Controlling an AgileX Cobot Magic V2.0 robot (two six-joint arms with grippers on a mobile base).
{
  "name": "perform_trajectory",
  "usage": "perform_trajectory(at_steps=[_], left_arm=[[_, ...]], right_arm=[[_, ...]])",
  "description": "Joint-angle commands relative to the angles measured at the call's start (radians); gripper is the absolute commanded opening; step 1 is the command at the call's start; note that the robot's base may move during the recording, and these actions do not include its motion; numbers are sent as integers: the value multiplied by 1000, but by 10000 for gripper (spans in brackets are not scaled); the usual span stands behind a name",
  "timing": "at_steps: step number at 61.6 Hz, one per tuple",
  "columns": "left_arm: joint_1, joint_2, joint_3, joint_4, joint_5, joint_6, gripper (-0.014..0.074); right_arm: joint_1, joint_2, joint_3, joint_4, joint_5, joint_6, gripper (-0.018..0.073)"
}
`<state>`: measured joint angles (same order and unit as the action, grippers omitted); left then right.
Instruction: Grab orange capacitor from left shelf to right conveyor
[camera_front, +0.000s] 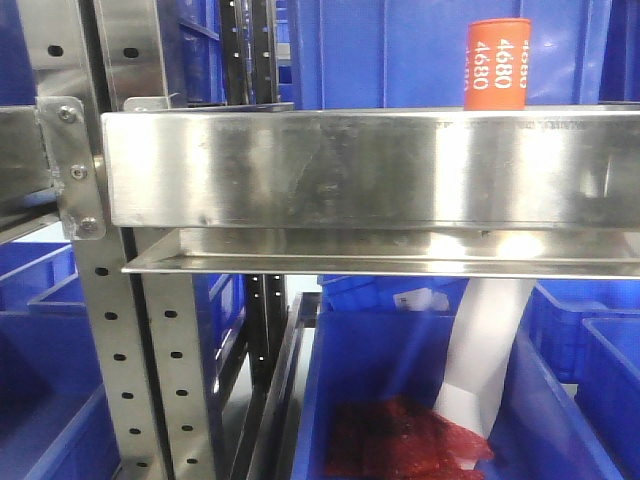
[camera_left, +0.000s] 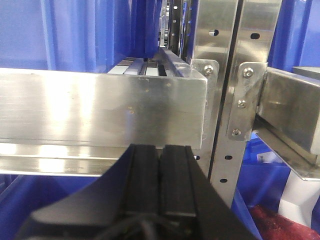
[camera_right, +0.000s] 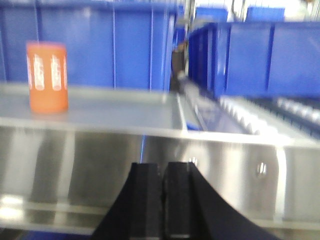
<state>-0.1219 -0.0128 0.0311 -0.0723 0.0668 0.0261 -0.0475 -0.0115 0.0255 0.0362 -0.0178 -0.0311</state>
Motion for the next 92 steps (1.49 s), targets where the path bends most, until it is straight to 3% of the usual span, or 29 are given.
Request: perform_trajectory(at_steps=[1,16,20,31,40,58,73,92], left_arm=[[-6,-11,-5,-2,-89,-2,-127],[-6,-11,-5,-2,-89,-2,-127],[-6,-11,-5,-2,-89,-2,-127],[-6,-11,-5,-2,-89,-2,-127],[-6,-11,-5,-2,-89,-2,-127],[-6,-11,-5,-2,-89,-2,-127],[-6,-11,-5,-2,-89,-2,-127],[-6,-11,-5,-2,-89,-2,-127]], right_arm=[[-8,-11,-77,1,-78,-3,55],[0,154,-365,1,117,-3,73],[12,230,-419,1,120,-3,148],[96,441,-526,1,117,-3,492],[193,615,-583,1,112,-3,610],[385,916,-647,2,-87,-3,613],[388,1166,-698,31,-309,54,613],[346,1330,-747,32,-432,93,613]])
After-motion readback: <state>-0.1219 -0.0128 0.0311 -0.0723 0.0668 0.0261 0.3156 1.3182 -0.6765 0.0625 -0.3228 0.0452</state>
